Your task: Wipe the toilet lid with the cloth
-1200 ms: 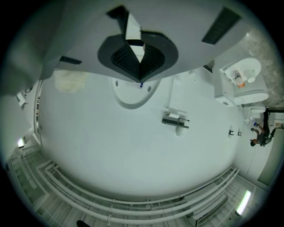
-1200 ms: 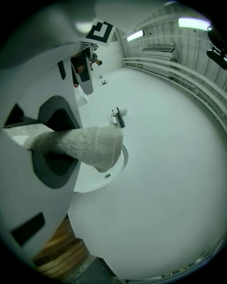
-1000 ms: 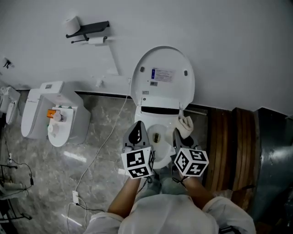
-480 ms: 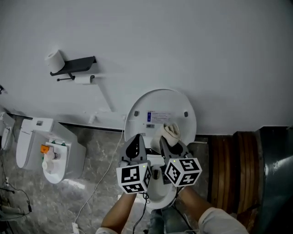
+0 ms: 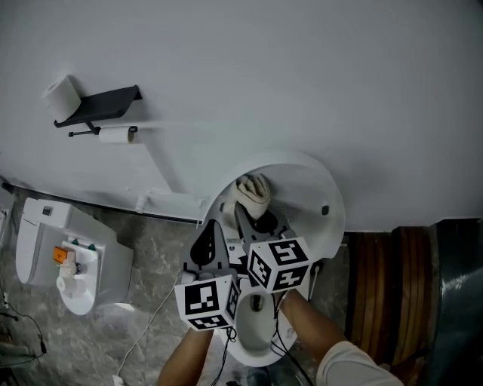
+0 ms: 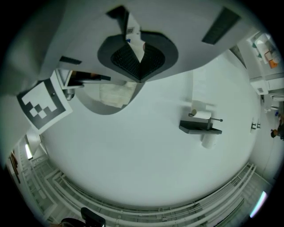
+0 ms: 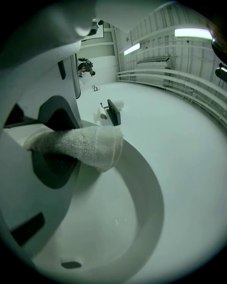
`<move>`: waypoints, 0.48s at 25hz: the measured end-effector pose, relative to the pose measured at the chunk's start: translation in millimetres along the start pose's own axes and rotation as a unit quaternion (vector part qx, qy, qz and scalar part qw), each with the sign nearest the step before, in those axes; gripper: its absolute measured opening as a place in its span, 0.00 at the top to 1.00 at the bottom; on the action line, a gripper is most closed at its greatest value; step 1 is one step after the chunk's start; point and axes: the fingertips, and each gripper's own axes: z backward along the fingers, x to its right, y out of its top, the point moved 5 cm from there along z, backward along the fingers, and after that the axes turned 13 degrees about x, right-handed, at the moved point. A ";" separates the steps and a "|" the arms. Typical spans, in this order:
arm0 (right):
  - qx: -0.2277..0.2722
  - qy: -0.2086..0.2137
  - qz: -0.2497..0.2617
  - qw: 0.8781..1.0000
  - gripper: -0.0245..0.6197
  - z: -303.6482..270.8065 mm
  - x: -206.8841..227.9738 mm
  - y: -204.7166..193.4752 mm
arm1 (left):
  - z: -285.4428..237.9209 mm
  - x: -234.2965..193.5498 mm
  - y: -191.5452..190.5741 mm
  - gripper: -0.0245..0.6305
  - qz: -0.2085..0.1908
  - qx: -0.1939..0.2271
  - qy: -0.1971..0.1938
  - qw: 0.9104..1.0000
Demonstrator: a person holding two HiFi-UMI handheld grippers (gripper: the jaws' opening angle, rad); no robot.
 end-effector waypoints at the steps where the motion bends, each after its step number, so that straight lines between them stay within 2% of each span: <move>1: 0.001 0.001 0.004 1.000 0.83 -7.9 -0.5 -0.7 | -2.3 -2.4 -0.6 0.96 0.000 0.001 0.003 1.000; 6: 0.008 -0.021 0.029 0.999 0.83 -21.1 9.8 4.8 | -10.0 -1.3 -1.1 0.96 0.003 0.005 0.004 1.000; 12: 0.033 -0.108 0.033 0.993 0.83 14.5 64.9 21.8 | -22.9 27.3 -4.0 0.96 0.021 0.006 -0.018 1.000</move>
